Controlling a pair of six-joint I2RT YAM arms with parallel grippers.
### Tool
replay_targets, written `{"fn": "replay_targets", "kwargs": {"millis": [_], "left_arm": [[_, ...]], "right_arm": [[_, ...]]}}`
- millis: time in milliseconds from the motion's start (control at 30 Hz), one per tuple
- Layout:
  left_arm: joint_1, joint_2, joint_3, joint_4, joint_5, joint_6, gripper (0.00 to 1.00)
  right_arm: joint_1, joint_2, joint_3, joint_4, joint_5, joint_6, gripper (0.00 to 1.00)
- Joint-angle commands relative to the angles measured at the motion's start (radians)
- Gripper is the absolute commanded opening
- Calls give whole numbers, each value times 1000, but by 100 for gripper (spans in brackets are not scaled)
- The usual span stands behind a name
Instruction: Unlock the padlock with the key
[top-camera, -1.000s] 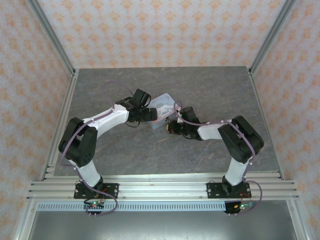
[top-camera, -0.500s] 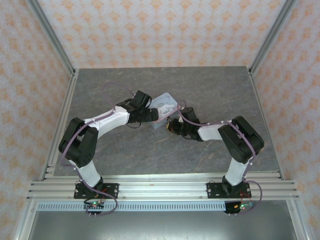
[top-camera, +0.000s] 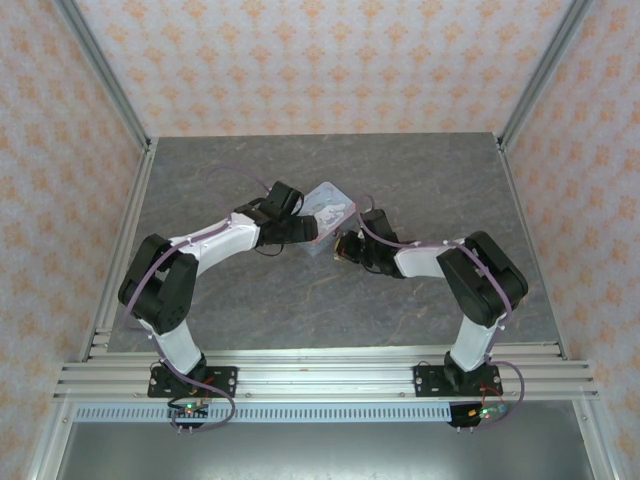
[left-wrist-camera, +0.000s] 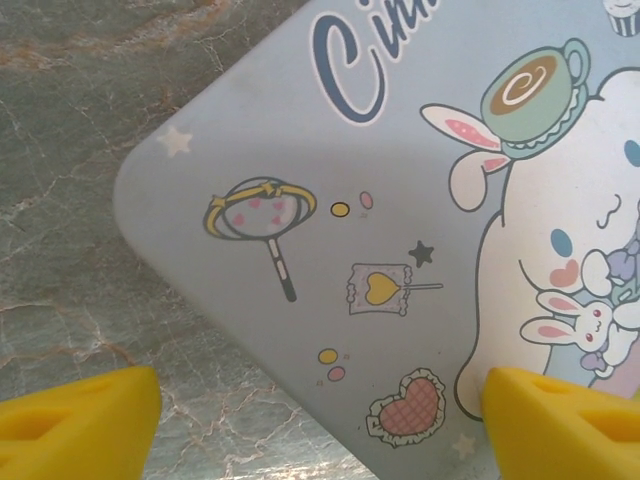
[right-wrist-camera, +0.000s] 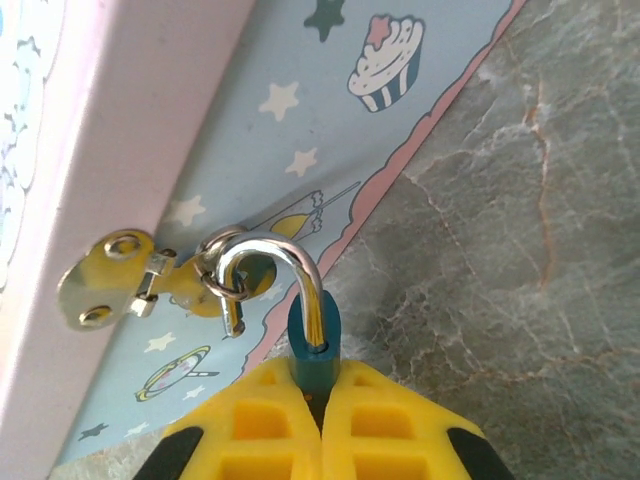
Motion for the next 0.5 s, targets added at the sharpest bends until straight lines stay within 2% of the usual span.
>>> {"fn": "replay_targets", "kwargs": {"millis": [0, 467], "left_arm": [[-6, 60, -43, -117, -25, 5, 82], [-6, 80, -52, -119, -2, 5, 77]], "right_arm": [[-27, -20, 46, -18, 64, 1, 0], [-82, 65, 147, -18, 19, -31, 0]]}}
